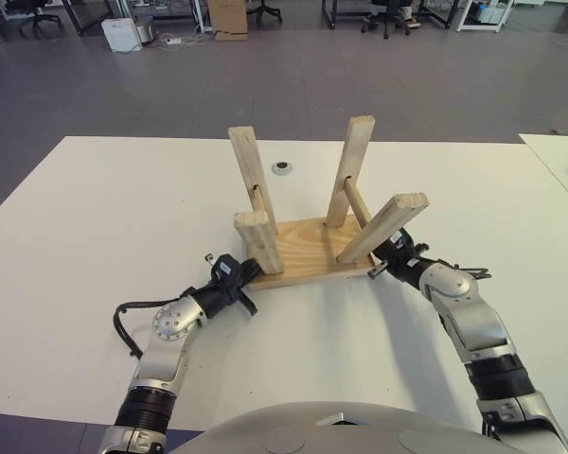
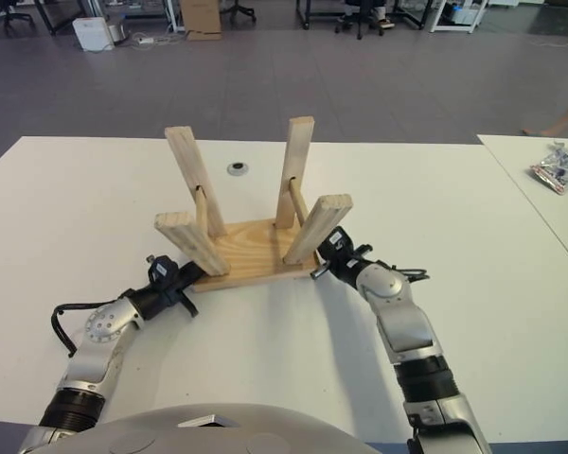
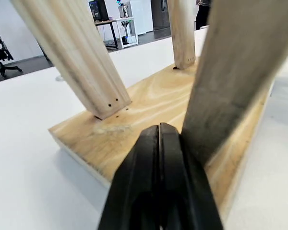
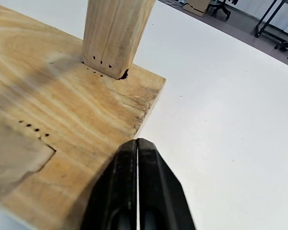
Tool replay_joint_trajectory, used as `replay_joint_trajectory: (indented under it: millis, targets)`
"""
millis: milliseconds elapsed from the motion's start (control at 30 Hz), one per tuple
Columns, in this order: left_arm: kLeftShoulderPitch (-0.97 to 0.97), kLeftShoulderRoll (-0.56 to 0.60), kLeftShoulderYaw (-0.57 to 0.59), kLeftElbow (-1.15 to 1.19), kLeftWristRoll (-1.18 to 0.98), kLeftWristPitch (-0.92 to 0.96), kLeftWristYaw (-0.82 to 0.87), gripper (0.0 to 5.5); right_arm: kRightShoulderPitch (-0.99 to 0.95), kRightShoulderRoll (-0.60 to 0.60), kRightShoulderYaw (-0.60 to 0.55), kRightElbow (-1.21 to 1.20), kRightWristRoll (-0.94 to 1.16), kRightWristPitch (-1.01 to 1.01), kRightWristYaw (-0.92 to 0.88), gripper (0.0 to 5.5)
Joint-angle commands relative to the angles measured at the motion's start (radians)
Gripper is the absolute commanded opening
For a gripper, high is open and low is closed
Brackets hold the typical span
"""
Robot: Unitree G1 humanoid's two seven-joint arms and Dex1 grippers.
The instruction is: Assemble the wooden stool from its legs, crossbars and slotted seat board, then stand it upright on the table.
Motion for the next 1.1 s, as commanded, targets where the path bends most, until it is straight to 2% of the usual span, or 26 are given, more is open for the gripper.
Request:
replay_joint_trajectory:
  millis: [33, 200, 333, 400, 633, 767, 933, 1100]
  targets:
    - [0.036, 0.032, 0.020, -0.018, -0.001, 0.021, 0.012, 0.04, 0.038, 0.001, 0.012, -0.112, 0.058, 0.111, 0.029, 0.00]
    - [0.046, 0.087, 0.089, -0.055, -0.021, 0.036, 0.025, 0.04, 0.062, -0.016, -0.004, -0.113, 0.053, 0.122, 0.005, 0.00]
    - [0.077, 0.161, 0.205, -0.097, -0.053, 0.039, 0.030, 0.04, 0.095, -0.032, -0.049, -0.108, 0.054, 0.104, -0.019, 0.00]
    - [0.096, 0.195, 0.218, -0.087, -0.046, 0.046, 0.012, 0.04, 0.108, -0.040, -0.066, -0.111, 0.057, 0.097, -0.024, 0.00]
    - [0.142, 0.216, 0.126, -0.023, 0.003, 0.061, -0.046, 0.04, 0.184, -0.103, -0.017, -0.122, 0.081, 0.076, 0.078, 0.00]
    - [0.067, 0.193, 0.091, 0.091, 0.026, 0.035, -0.046, 0.04, 0.173, -0.082, 0.026, -0.079, 0.070, 0.046, 0.085, 0.00]
    - [0.017, 0.146, -0.020, 0.135, 0.047, 0.010, -0.078, 0.04, 0.106, -0.046, 0.100, 0.037, 0.029, -0.025, 0.080, 0.00]
    - [0.081, 0.185, -0.006, 0.083, 0.030, 0.014, -0.081, 0.04, 0.111, -0.053, 0.104, 0.032, 0.031, -0.039, 0.088, 0.00]
